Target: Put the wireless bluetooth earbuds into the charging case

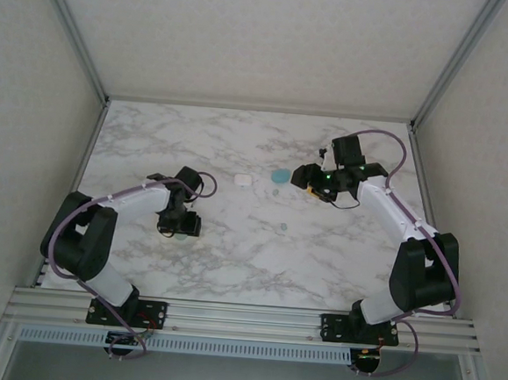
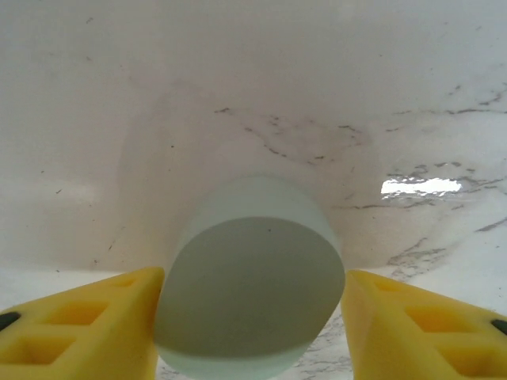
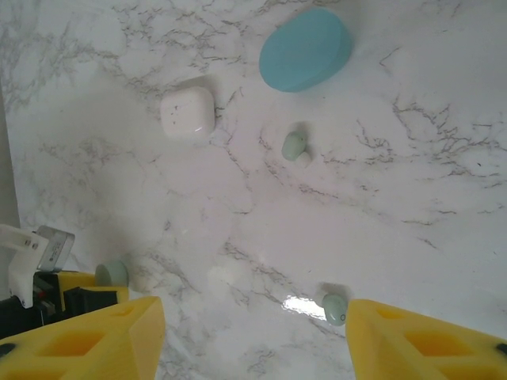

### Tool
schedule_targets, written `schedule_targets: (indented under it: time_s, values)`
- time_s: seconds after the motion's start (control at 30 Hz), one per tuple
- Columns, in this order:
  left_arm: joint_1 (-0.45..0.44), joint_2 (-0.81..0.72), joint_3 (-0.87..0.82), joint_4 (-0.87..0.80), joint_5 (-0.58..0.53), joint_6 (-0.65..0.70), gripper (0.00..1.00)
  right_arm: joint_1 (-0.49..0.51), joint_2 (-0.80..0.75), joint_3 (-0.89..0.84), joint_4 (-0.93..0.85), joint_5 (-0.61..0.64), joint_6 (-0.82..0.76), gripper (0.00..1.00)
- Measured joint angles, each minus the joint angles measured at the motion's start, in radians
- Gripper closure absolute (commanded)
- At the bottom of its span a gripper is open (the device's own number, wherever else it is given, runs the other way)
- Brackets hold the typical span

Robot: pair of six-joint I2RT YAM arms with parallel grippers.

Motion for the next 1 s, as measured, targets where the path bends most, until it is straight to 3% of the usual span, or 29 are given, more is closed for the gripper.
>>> schedule_targets:
  time_s: [0.33,0.43,0.67,0.83,1.0]
  values:
    - [-0.014,0.017,0.006,-0.021,-0.009,0.001,0.51,0.0,-0.004,-0.016,-0.007,0.0,0.003,0.37]
    - [-0.025,0.018,0.006,-0.023,-0.017,0.002,0.6,0.0,-0.005,-0.016,-0.007,0.0,0.003,0.37]
    - [-0.053,-0.001,0.01,-0.021,-0.031,0.023,0.68,0.0,-0.024,-0.037,-0.014,0.0,0.011,0.37]
    - [-0.104,-0.168,0.018,0.009,0.008,0.082,0.69,0.0,-0.087,-0.08,-0.006,-0.011,0.035,0.38]
    - [-0.133,-0.398,0.029,0.128,0.122,0.196,0.74,0.0,-0.213,-0.124,0.018,-0.052,0.077,0.4]
